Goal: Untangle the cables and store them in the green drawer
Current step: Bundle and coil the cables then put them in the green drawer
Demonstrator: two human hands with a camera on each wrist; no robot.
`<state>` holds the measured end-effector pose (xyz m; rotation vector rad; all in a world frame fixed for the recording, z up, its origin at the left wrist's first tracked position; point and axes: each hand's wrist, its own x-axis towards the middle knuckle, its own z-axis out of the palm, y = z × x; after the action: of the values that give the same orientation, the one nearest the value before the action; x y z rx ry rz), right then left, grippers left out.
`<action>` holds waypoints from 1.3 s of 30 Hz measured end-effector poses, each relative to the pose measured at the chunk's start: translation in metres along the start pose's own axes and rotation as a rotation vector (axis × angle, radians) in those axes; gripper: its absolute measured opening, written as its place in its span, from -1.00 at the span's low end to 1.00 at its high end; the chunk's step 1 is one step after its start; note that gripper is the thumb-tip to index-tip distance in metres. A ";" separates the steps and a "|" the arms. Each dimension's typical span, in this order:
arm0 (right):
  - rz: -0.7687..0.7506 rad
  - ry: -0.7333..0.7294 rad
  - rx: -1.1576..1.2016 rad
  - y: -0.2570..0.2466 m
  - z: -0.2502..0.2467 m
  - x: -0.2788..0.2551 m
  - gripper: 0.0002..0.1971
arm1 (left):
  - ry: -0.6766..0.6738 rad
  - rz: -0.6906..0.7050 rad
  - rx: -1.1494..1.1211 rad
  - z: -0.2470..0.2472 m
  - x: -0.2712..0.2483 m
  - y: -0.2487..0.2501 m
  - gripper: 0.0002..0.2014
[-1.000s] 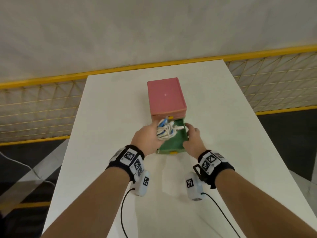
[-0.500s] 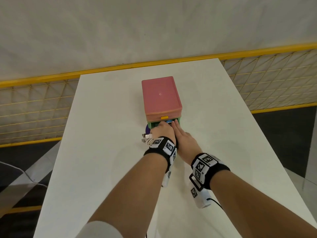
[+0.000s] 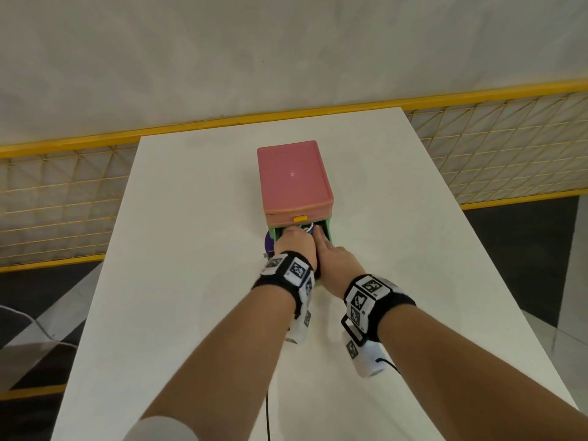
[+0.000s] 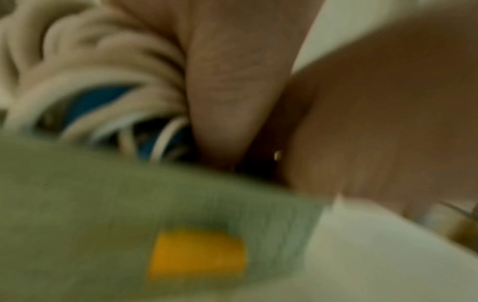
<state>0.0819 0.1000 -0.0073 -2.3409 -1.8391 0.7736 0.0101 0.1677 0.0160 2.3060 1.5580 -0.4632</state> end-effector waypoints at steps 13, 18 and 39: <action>-0.062 0.060 -0.011 0.005 0.004 -0.002 -0.22 | 0.068 -0.048 0.034 0.013 -0.008 0.005 -0.51; -0.045 -0.051 -0.019 0.002 -0.005 0.009 -0.14 | 0.007 0.062 -0.176 0.017 -0.014 -0.015 -0.15; -0.114 0.327 0.196 0.019 0.012 -0.013 -0.57 | 0.184 0.419 -0.271 0.042 -0.057 -0.024 -0.43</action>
<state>0.0914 0.0801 -0.0200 -2.0754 -1.6588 0.4961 -0.0364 0.1108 0.0017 2.4137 1.0786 0.0626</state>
